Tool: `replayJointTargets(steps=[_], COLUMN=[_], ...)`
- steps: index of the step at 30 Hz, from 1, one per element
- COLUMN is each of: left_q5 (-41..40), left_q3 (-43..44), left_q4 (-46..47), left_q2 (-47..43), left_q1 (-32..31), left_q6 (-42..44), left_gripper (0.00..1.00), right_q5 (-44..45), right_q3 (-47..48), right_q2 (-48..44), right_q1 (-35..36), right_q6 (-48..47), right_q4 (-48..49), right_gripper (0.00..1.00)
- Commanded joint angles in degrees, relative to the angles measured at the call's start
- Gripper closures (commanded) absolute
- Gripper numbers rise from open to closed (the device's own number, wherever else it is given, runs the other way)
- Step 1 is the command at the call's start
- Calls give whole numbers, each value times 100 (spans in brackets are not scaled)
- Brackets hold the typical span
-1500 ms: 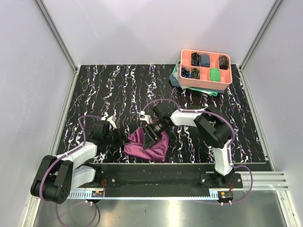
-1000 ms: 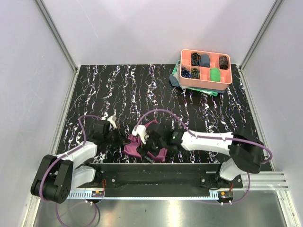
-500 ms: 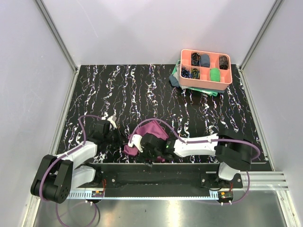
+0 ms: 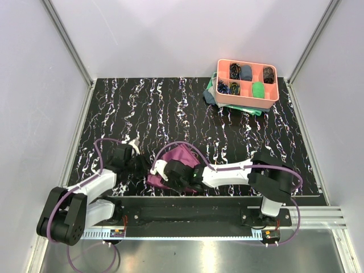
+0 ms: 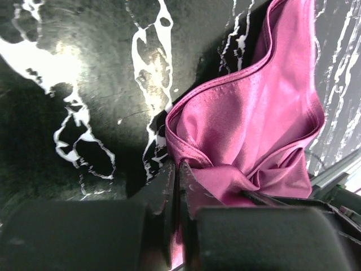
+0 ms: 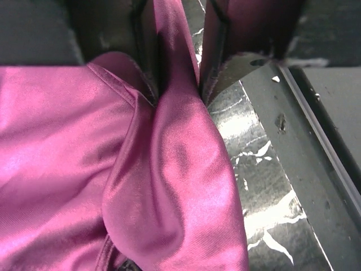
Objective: Fold the napkin, place the utensils inside, and roll it up
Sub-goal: Roll the napkin with the utensil
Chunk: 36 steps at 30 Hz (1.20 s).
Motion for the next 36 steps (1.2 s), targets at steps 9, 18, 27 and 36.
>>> replayJointTargets(steps=[9,18,27,36], left_q5=[-1322,-1034,-348,-14], left_q3=[370,-218,-623,-746], left_q4=[-1683,-1016,-154,540], left_q2=[-1254,-2370,-2459,-1809], left_q1=[46,37,-7,-51], left_q6=[-58,29,187,284], left_gripper=[32,30,25,18], right_q5=[-2046,-3953,-5913,-7311], right_q3=[-82,94,445,700], right_q2=[136,223,1031,1770], right_q1=[-578,-1588,-2388,-2740], right_q6=[649,632,667,957], right_q4=[-564,-617,-565,-424], right_gripper=[69,70,72,72])
